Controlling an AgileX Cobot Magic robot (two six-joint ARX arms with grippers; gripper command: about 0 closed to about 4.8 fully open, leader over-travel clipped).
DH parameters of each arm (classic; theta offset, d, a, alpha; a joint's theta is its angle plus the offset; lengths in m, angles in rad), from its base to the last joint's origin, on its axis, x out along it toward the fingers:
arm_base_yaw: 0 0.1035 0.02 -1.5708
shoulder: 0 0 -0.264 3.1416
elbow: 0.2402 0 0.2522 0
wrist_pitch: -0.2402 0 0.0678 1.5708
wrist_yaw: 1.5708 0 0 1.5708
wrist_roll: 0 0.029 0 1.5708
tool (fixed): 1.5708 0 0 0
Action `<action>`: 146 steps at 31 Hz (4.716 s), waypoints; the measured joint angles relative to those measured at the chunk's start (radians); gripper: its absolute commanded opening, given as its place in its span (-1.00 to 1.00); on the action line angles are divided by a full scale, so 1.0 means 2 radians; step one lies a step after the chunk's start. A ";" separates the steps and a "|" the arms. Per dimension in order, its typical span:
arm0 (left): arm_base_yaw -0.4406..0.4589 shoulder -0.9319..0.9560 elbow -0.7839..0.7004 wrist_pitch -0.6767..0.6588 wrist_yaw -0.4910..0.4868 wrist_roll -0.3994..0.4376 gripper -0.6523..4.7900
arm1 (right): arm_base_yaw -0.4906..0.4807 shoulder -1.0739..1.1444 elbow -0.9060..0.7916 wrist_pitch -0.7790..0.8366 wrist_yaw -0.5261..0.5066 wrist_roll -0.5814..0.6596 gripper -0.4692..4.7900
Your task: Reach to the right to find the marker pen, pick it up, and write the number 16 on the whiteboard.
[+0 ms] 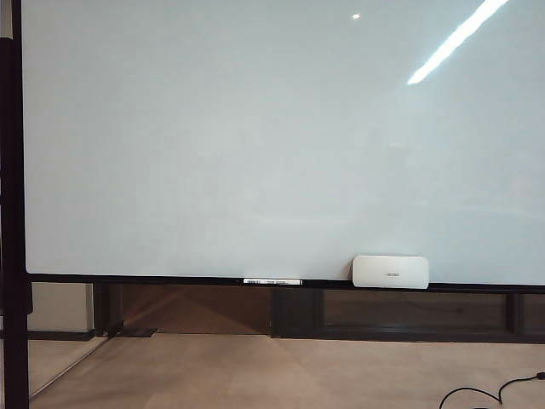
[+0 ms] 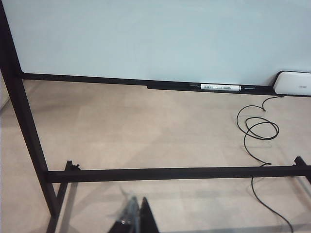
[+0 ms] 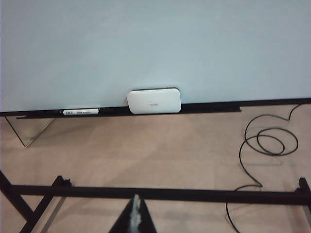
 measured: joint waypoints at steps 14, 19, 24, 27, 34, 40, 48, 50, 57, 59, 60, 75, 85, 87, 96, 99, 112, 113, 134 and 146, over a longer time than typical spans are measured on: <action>0.000 0.000 0.000 0.012 0.138 -0.039 -0.78 | 0.000 0.000 0.000 0.005 -0.006 0.063 -0.82; 0.000 0.000 0.000 0.053 0.187 -0.084 -0.78 | 0.000 0.000 0.011 0.051 -0.047 0.080 -0.83; 0.000 0.000 0.000 0.119 0.189 -0.134 -0.78 | 0.000 0.000 0.074 0.066 -0.020 0.077 -0.83; -0.010 0.000 0.000 0.142 0.197 -0.162 -0.78 | 0.000 0.000 0.101 0.064 0.013 0.053 -0.82; -0.087 0.000 0.000 0.143 0.201 -0.217 -0.78 | 0.000 0.001 0.136 0.053 0.059 0.041 -0.35; -0.151 0.000 0.000 0.156 0.146 -0.256 -0.78 | -0.001 0.028 0.197 0.051 0.117 0.024 -0.83; -0.174 0.000 0.014 0.157 0.135 -0.266 -0.78 | 0.000 0.140 0.300 0.047 0.136 -0.081 -0.83; -0.174 0.001 0.023 0.162 0.136 -0.250 -0.78 | -0.001 0.184 0.310 0.056 0.155 -0.106 -0.83; -0.174 0.055 0.032 0.176 0.137 -0.179 -0.78 | -0.032 0.317 0.309 0.175 0.119 -0.115 -0.83; -0.174 0.080 0.032 0.183 0.145 -0.165 -0.78 | -0.050 0.359 0.314 0.220 0.103 -0.110 -0.83; -0.175 0.095 0.032 0.190 0.149 -0.153 -0.78 | -0.064 0.384 0.318 0.233 0.094 -0.107 -0.83; -0.175 0.287 0.032 0.318 0.175 0.000 -0.78 | -0.224 0.492 0.341 0.241 0.049 -0.118 -0.83; -0.174 0.447 0.067 0.449 0.221 0.007 -0.78 | -0.327 0.645 0.341 0.343 -0.023 -0.120 -0.83; -0.174 0.474 0.084 0.450 0.229 0.015 -0.78 | -0.339 0.683 0.342 0.378 -0.032 -0.121 -0.83; -0.176 0.587 0.176 0.456 0.249 0.020 -0.78 | -0.365 0.823 0.349 0.496 -0.030 -0.146 -0.83; -0.178 0.614 0.194 0.456 0.249 0.020 -0.78 | -0.364 0.862 0.406 0.469 -0.036 -0.152 -0.83; -0.178 0.634 0.201 0.445 0.167 0.020 -0.78 | -0.396 1.090 0.668 0.430 -0.194 -0.158 -0.82; -0.178 0.634 0.201 0.445 0.166 0.022 -0.78 | -0.402 1.100 0.679 0.432 -0.196 -0.158 -0.82; -0.182 0.706 0.206 0.494 0.159 0.012 -0.78 | -0.422 1.268 0.877 0.436 -0.297 -0.107 -0.65; -0.182 0.706 0.206 0.482 0.156 0.006 -0.78 | -0.412 1.268 0.888 0.430 -0.246 -0.080 -0.83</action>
